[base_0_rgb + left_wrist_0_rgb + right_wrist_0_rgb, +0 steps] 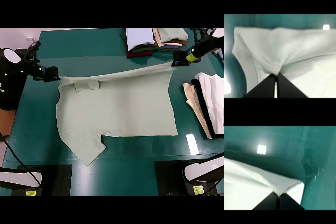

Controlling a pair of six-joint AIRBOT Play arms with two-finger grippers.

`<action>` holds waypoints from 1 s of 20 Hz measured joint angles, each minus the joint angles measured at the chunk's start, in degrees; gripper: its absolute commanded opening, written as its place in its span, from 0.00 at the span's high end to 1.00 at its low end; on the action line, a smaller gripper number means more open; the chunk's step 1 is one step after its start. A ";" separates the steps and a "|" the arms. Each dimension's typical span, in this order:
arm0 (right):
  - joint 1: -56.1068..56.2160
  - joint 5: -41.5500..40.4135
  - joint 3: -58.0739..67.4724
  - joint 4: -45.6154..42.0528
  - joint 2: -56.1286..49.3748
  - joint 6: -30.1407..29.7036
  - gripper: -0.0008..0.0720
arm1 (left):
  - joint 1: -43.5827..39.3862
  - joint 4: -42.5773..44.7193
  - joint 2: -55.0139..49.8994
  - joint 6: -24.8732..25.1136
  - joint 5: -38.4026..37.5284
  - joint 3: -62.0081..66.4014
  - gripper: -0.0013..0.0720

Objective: Fold the shirts.

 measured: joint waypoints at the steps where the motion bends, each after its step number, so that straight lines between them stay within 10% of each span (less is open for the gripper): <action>1: -0.55 -0.04 -2.40 0.07 0.66 -0.13 0.97 | 0.13 -0.04 -0.07 0.28 -0.92 -0.96 0.95; 8: -1.36 -3.58 -17.62 -0.28 2.99 -0.52 0.93 | -1.38 0.09 -0.26 1.03 -2.19 -8.59 0.95; 9: -0.92 -4.11 -18.86 -0.17 3.04 -0.50 0.69 | -1.90 0.09 -0.26 1.03 -1.99 -9.18 0.89; 10: -0.48 -4.55 -19.85 -0.20 3.06 -0.50 0.50 | -2.27 0.04 -0.26 1.01 -1.88 -9.60 0.43; 11: -0.13 -5.09 -20.50 -0.17 3.23 -0.52 0.50 | -2.36 0.24 -0.26 0.87 -1.86 -9.90 0.22; 20: -2.58 -2.62 -28.17 0.00 16.81 -0.48 0.50 | 1.81 6.54 14.67 -4.22 -7.63 -19.76 0.26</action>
